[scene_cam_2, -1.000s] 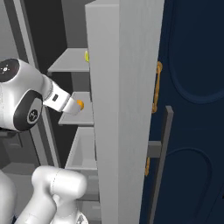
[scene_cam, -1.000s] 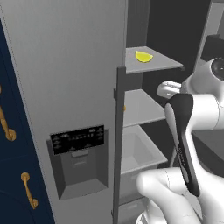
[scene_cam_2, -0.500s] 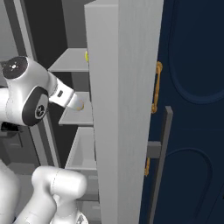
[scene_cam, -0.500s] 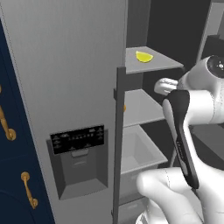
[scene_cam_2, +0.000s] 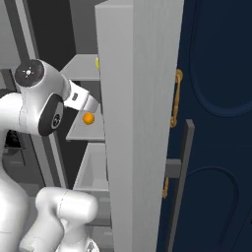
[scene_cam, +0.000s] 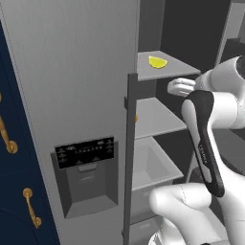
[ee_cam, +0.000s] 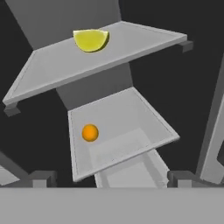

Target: Grab a lemon wedge from the fridge and one ice cube from the ice bowl, and put them in the glass of lemonade.

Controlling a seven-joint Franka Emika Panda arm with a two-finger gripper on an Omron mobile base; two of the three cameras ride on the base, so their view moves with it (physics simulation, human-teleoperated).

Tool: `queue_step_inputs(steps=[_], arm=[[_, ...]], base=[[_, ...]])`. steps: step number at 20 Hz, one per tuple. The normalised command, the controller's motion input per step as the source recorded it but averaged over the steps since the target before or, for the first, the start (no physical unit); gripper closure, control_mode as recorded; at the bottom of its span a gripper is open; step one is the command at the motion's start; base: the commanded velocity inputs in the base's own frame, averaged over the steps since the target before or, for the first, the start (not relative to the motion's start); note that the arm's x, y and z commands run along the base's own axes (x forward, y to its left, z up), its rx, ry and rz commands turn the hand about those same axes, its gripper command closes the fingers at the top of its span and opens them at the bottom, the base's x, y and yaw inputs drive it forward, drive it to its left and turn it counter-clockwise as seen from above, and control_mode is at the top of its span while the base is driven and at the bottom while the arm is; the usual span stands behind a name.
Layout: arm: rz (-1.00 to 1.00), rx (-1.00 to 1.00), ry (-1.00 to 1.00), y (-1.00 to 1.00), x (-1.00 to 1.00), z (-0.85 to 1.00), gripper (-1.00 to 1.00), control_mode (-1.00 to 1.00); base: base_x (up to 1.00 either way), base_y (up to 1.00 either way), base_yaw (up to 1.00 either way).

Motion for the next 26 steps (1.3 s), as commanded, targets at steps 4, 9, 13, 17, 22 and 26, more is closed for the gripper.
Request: queue_step_inputs(steps=[4,9,13,17,22,26], arm=[[0.09,-0.11,-0.09,0.00,-0.05,1.00,-1.00,-1.00],[0.05,-0.19,-0.06,0.00,0.25,0.84,-1.00,-1.00],[0.05,-0.21,-0.02,-0.07,0.86,0.27,-1.00,-1.00],[0.03,-0.08,0.08,-0.10,1.00,-0.39,-1.00,-1.00],[0.05,0.00,0.04,-0.10,0.95,-0.65,-1.00,-1.00],[0.08,0.00,0.23,0.00,0.94,-0.36,-1.00,-1.00]], base=[[0.00,0.00,0.00],[0.00,0.00,0.00],[0.00,0.00,0.00],[0.00,0.00,0.00],[0.00,0.00,0.00],[0.00,0.00,0.00]])
